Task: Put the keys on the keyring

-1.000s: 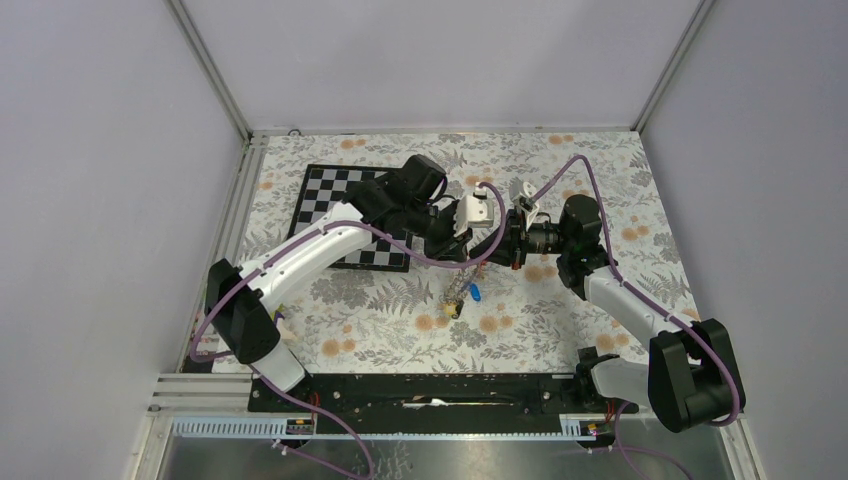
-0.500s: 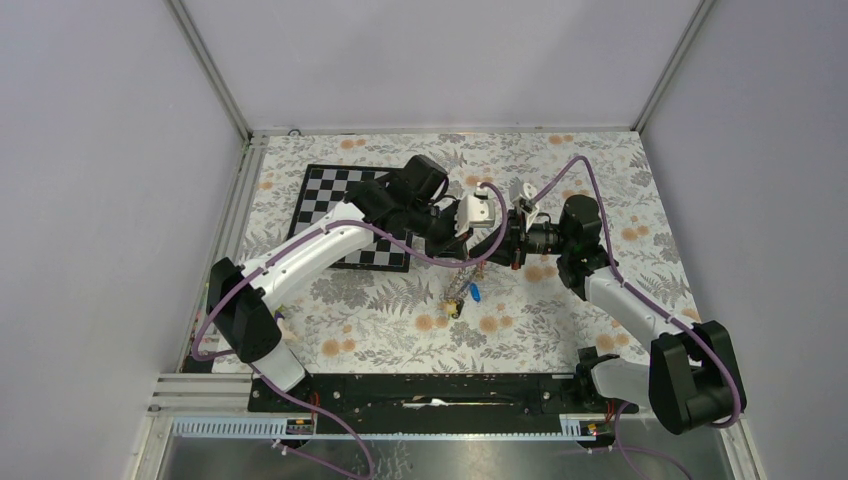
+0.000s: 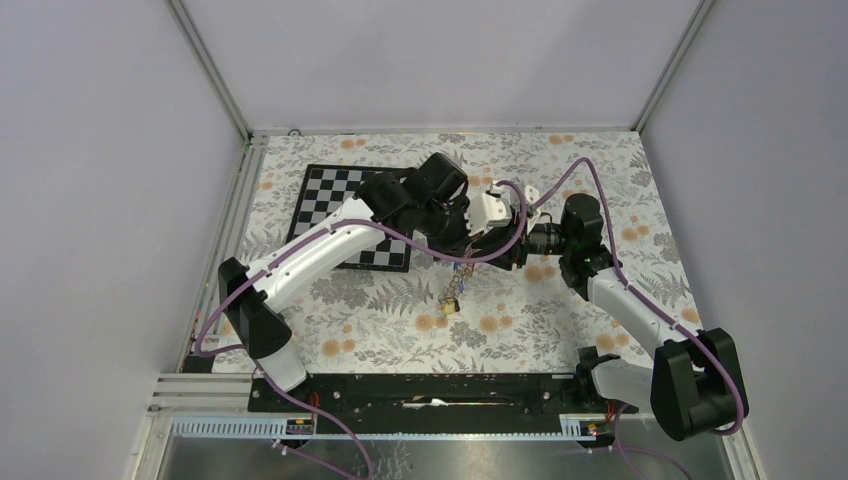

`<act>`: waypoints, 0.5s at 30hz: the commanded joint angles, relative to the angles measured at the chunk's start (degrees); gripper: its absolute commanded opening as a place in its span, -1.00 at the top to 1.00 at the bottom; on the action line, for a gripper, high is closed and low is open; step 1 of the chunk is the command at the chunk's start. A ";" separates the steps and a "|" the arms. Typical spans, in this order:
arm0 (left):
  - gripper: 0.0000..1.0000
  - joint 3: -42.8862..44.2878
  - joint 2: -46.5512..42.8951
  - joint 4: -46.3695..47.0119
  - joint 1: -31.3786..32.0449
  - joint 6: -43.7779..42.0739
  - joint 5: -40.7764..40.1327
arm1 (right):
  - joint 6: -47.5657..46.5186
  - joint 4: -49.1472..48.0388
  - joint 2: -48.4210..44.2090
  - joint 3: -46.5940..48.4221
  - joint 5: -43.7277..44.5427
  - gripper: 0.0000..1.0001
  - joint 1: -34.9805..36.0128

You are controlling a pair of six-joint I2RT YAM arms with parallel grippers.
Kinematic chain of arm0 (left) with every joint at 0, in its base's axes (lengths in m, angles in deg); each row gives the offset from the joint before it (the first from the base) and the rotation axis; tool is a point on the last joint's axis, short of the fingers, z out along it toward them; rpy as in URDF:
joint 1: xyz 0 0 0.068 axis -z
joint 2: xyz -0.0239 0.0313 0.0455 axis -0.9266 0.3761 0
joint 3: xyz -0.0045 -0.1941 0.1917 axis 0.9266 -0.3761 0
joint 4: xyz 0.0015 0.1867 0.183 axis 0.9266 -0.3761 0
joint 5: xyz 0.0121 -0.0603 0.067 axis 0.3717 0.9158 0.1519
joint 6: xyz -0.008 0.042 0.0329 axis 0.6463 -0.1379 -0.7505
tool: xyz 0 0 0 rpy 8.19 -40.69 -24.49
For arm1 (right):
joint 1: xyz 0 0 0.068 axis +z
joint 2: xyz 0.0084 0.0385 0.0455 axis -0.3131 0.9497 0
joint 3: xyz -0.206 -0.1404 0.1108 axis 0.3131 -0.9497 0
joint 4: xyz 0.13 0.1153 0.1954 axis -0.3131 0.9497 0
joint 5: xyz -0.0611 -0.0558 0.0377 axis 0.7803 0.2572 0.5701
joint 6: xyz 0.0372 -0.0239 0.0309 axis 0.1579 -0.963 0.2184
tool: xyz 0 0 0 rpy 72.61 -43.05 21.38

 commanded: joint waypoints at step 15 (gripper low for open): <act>1.00 4.80 0.87 0.14 0.54 2.70 0.36 | 7.81 -10.99 1.58 -0.90 -3.35 0.31 1.85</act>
